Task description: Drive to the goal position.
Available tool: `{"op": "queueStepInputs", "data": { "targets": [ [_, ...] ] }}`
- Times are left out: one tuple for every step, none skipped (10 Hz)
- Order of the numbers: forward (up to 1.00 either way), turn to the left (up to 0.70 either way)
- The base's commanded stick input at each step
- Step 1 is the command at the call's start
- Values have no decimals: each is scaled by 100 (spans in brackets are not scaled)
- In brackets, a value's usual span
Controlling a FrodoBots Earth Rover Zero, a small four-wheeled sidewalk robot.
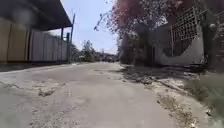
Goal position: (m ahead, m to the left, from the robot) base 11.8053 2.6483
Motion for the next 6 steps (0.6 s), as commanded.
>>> {"op": "queueStepInputs", "data": {
  "targets": [
    [100, 0],
    [100, 0],
    [100, 0],
    [100, 0],
    [100, 0],
    [100, 0]
  ]
}}
